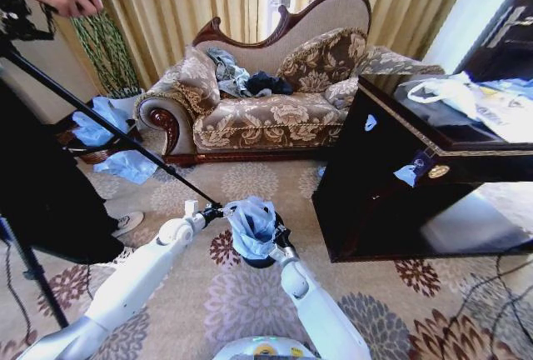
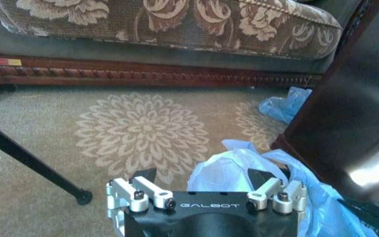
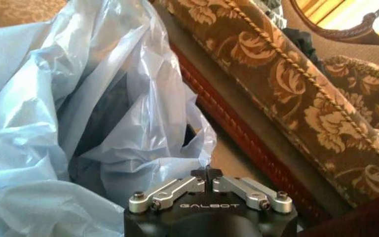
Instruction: Place a garbage bag over the trash bin.
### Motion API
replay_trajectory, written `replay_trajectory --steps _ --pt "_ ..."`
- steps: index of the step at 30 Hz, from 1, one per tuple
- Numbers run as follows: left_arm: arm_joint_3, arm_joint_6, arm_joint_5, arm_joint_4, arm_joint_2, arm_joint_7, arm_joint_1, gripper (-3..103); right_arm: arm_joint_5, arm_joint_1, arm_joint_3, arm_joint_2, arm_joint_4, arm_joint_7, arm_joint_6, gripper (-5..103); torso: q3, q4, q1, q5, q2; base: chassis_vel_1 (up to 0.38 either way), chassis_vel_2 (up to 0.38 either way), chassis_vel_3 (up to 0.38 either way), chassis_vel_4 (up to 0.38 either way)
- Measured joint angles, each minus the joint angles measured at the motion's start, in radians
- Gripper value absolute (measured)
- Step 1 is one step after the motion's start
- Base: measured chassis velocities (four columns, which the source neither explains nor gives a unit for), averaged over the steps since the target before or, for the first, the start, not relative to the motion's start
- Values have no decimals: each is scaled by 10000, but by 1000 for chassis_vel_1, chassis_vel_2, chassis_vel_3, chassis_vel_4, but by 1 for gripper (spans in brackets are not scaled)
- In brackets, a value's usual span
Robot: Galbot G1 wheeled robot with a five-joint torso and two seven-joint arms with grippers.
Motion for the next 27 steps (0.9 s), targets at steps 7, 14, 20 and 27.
replay_trajectory --steps 7,14,20,27 --pt "-14 -57 20 128 77 10 -29 96 1 199 -30 -316 293 33 41 0 0 0 0 0 0 0 0 0 0" --pt "156 -94 55 449 154 27 -119 96 143 645 -76 -599 -8 6 109 0 0 0 0 0 0 0 0 0 0" --pt "463 -81 51 870 82 153 -217 96 197 918 -75 -606 -379 -36 181 0 0 0 0 0 0 0 0 0 0" --pt "791 -117 47 1344 -7 442 -412 89 203 1074 19 -803 -502 -148 211 0 0 0 0 0 0 0 0 0 0"
